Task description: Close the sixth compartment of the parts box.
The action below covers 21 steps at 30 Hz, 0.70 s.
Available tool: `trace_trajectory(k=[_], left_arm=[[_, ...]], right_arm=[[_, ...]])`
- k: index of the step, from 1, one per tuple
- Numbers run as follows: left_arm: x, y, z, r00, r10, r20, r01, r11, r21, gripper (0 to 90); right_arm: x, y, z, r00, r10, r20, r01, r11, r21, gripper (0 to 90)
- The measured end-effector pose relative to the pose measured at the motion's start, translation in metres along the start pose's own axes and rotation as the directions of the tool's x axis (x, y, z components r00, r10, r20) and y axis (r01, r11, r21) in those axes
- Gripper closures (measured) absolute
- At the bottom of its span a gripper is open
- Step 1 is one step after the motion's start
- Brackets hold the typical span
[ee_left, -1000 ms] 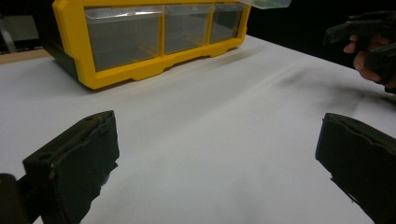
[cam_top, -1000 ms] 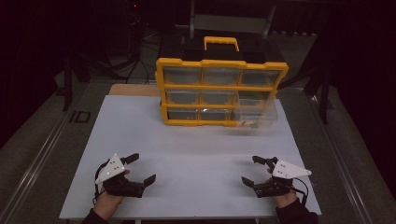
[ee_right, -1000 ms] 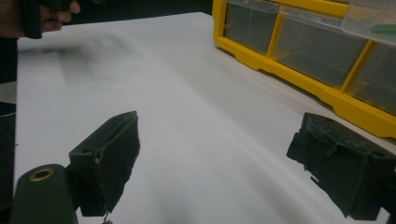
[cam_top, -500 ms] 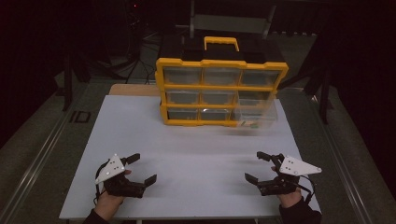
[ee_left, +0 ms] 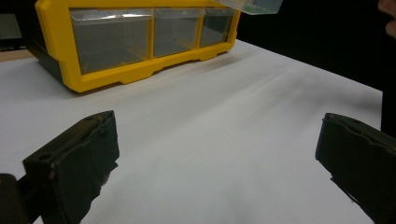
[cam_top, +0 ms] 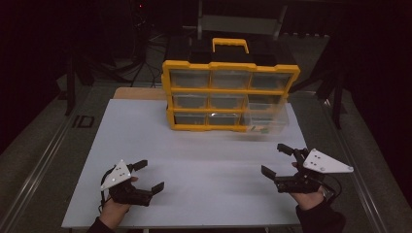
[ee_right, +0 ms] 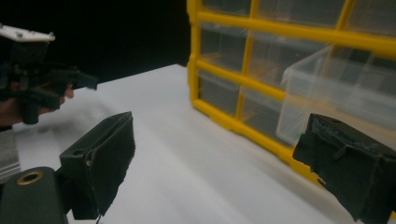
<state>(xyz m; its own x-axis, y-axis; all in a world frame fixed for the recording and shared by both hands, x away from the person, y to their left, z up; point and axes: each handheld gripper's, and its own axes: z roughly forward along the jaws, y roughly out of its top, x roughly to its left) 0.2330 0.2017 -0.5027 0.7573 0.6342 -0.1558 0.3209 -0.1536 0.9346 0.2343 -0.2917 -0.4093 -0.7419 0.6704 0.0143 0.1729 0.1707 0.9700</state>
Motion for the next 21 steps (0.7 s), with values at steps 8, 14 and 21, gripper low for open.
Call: trace_trajectory(k=[8, 14, 21], left_arm=[[0.0, 0.0, 0.0, 0.9999, -0.006, 0.008, 0.006, 0.9999, -0.013, 0.0], [0.0, 0.001, -0.001, 1.0, -0.002, 0.008, 0.002, 0.9999, -0.017, 0.0], [-0.001, 0.001, 0.0, 0.9999, -0.002, 0.014, 0.002, 0.9998, -0.018, 0.0]], right_arm=[[-0.003, 0.026, 0.004, 0.9958, -0.043, 0.081, 0.041, 0.999, 0.026, 14.9], [-0.003, 0.019, 0.016, 0.9909, -0.019, 0.133, 0.011, 0.998, 0.065, 21.8], [-0.006, 0.0, 0.034, 0.9854, -0.007, 0.17, -0.016, 0.991, 0.133, 30.2]])
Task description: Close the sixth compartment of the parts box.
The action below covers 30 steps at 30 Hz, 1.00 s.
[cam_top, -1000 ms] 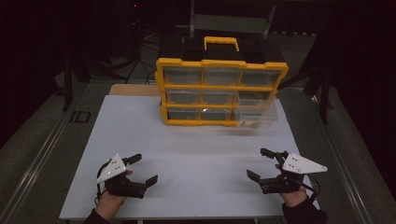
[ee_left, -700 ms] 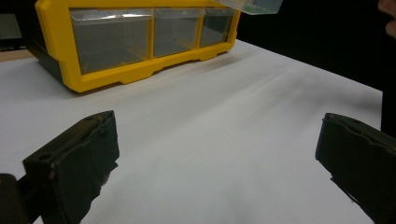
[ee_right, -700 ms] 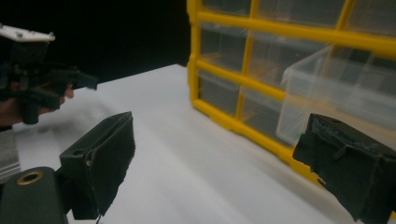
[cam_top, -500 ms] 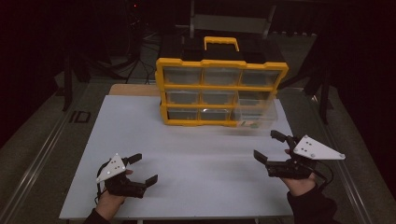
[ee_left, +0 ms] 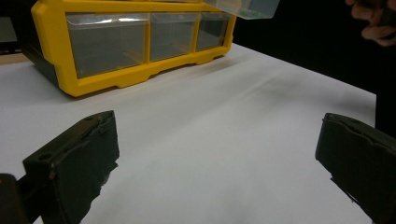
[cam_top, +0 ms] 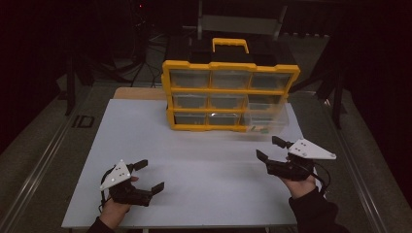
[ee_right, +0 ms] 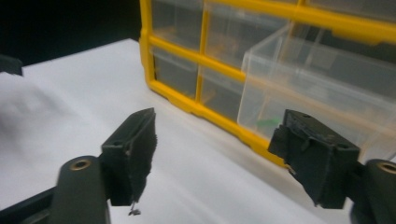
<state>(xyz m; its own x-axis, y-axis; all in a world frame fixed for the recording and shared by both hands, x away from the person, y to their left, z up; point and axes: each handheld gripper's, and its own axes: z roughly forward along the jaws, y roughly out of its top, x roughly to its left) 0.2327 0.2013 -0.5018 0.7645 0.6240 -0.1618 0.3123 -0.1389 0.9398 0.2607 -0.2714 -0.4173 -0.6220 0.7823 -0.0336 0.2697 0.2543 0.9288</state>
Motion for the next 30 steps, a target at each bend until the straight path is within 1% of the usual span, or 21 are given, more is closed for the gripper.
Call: trace_trajectory(k=[2, 4, 5, 11, 13, 17, 19, 22, 25, 30], left_arm=[[0.0, 0.0, 0.0, 1.0, 0.006, -0.005, -0.006, 1.0, 0.006, 0.0], [0.0, 0.0, 0.0, 1.0, 0.006, -0.005, -0.006, 1.0, 0.006, 0.0], [0.0, 0.0, -0.001, 1.0, 0.004, -0.006, -0.004, 1.0, 0.004, 0.0], [0.0, 0.0, -0.001, 1.0, 0.005, -0.001, -0.005, 1.0, -0.002, 0.0], [0.0, 0.0, -0.001, 1.0, 0.005, -0.001, -0.005, 1.0, -0.001, 0.0], [0.0, 0.0, -0.002, 1.0, 0.005, -0.001, -0.005, 1.0, -0.002, 0.0], [0.0, 0.0, -0.002, 1.0, 0.005, -0.001, -0.005, 1.0, -0.002, 0.0], [0.0, 0.0, -0.001, 1.0, 0.006, 0.001, -0.006, 1.0, -0.002, 0.0], [0.0, 0.0, -0.001, 1.0, 0.006, 0.001, -0.006, 1.0, -0.002, 0.0], [0.0, 0.0, -0.001, 1.0, 0.007, 0.001, -0.007, 1.0, 0.0, 0.0]], right_arm=[[0.0, -0.004, 0.005, 1.0, 0.004, 0.006, -0.004, 1.0, 0.009, 33.6], [-0.001, -0.006, 0.007, 0.9999, 0.002, 0.015, -0.002, 1.0, 0.014, 33.6], [-0.002, -0.011, 0.011, 0.9997, 0.003, 0.025, -0.004, 1.0, 0.022, 40.9], [-0.008, -0.021, 0.021, 0.9974, 0.019, 0.069, -0.022, 0.999, 0.042, 50.8], [-0.011, -0.023, 0.023, 0.9966, 0.011, 0.082, -0.015, 0.999, 0.051, 54.5], [-0.017, -0.026, 0.027, 0.9938, 0.014, 0.11, -0.021, 0.998, 0.062, 62.8], [-0.019, -0.026, 0.028, 0.9928, 0.019, 0.118, -0.027, 0.998, 0.065, 67.5], [-0.024, -0.026, 0.03, 0.9912, 0.008, 0.132, -0.018, 0.997, 0.081, 79.0], [-0.027, -0.025, 0.032, 0.9889, 0.003, 0.148, -0.017, 0.996, 0.092, 87.4], [-0.033, -0.023, 0.036, 0.9818, 0.006, 0.19, -0.026, 0.995, 0.1, 89.1]])
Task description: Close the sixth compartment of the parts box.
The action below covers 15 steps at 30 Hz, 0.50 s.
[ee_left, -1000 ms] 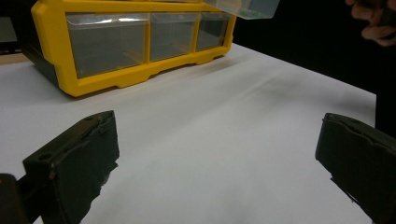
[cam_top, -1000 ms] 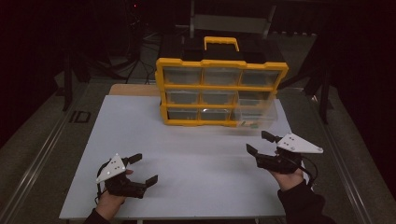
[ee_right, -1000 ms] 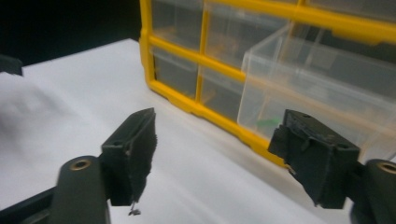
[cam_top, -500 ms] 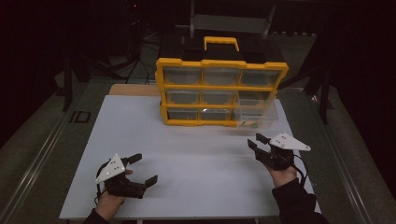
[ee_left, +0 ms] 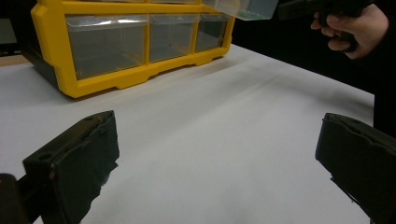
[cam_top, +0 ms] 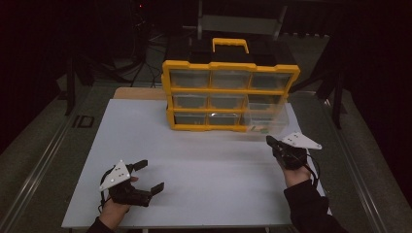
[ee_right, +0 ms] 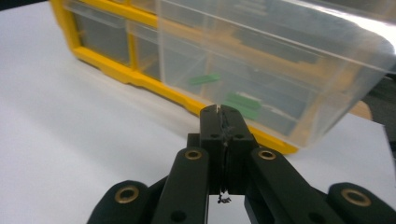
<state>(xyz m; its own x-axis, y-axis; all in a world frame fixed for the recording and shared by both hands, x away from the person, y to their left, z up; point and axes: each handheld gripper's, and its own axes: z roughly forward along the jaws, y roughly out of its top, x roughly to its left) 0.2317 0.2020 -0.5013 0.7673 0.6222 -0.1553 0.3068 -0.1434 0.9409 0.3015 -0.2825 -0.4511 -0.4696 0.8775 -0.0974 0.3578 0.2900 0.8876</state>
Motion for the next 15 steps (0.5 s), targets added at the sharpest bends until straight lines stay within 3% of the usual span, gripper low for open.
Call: trace_trajectory(k=[15], left_arm=[[0.001, 0.0, 0.0, 1.0, -0.003, 0.001, 0.003, 1.0, -0.003, 0.0]], right_arm=[[-0.012, 0.005, 0.005, 0.996, 0.029, 0.084, -0.03, 0.999, 0.012, 89.6]])
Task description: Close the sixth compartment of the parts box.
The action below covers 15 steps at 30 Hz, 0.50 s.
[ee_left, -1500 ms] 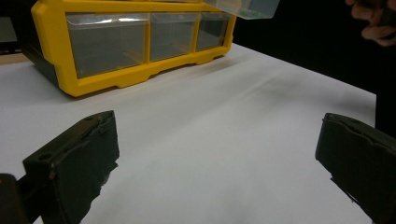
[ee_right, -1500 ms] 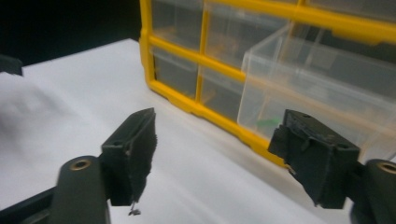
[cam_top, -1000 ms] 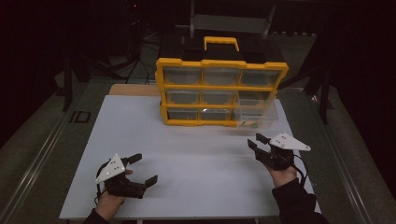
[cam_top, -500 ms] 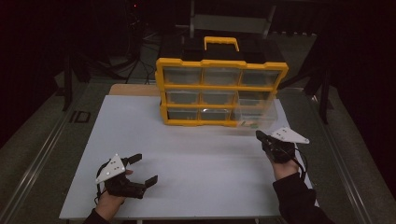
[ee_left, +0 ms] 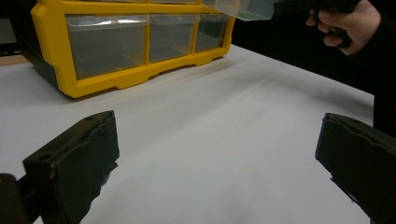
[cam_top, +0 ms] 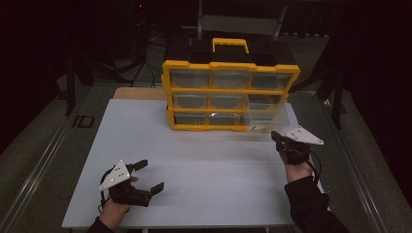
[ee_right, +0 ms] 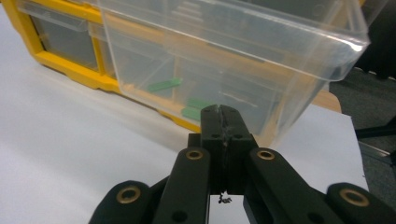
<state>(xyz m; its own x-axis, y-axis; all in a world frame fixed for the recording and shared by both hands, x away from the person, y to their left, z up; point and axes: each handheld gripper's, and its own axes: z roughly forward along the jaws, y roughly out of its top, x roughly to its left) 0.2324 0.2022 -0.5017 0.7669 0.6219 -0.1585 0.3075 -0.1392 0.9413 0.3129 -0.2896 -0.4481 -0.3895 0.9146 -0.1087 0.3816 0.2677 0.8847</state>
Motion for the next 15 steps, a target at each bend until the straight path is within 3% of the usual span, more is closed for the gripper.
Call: trace_trajectory(k=[15], left_arm=[[0.0001, 0.0001, 0.0008, 1.0, -0.002, -0.001, 0.002, 1.0, -0.001, 0.0]], right_arm=[[-0.0031, 0.0038, 0.0007, 0.9995, 0.01, 0.03, -0.01, 1.0, -0.004, 89.7]])
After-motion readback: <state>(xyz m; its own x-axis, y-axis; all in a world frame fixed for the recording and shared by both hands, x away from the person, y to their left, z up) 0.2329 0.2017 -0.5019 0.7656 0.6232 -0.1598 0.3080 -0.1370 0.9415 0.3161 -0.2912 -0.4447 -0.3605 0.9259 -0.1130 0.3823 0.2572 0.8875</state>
